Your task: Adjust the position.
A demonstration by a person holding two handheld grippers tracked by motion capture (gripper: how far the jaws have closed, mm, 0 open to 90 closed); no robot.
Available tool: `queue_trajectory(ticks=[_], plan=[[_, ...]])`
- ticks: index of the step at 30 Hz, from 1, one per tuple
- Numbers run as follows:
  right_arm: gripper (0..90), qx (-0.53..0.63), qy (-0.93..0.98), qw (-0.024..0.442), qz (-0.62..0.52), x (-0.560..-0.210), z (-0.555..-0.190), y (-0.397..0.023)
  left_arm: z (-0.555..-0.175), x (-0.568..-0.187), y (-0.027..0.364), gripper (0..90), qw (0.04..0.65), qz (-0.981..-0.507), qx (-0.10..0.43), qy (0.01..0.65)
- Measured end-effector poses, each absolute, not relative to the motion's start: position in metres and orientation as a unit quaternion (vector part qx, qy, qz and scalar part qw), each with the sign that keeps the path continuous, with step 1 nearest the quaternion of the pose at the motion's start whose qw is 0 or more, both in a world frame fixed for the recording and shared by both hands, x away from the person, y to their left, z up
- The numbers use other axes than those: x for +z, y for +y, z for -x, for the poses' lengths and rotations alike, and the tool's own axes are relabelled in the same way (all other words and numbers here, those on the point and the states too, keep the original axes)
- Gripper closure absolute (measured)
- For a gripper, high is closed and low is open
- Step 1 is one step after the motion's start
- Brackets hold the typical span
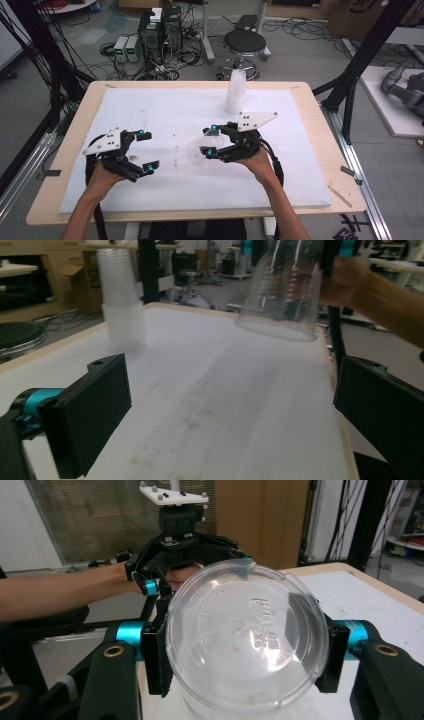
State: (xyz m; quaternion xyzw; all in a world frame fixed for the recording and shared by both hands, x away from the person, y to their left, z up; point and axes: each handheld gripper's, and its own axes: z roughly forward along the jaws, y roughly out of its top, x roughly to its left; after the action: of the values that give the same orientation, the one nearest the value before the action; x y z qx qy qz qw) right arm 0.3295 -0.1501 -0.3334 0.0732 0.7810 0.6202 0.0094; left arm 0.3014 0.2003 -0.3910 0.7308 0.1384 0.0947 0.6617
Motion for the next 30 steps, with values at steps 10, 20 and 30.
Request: queue_trajectory(ticks=[10,20,30], plan=[[40.6,0.624,0.779,-0.013,-0.056,-0.334,-0.328,-0.146,-0.31,-0.382,0.139,1.9,0.676,-0.73,0.053,0.087],[40.6,0.626,0.778,-0.025,-0.048,-0.336,-0.326,-0.141,-0.308,-0.384,0.106,1.9,0.671,-0.737,0.042,0.068],[40.6,0.632,0.773,-0.03,-0.049,-0.337,-0.326,-0.139,-0.307,-0.388,0.109,9.9,0.671,-0.737,0.037,0.067]])
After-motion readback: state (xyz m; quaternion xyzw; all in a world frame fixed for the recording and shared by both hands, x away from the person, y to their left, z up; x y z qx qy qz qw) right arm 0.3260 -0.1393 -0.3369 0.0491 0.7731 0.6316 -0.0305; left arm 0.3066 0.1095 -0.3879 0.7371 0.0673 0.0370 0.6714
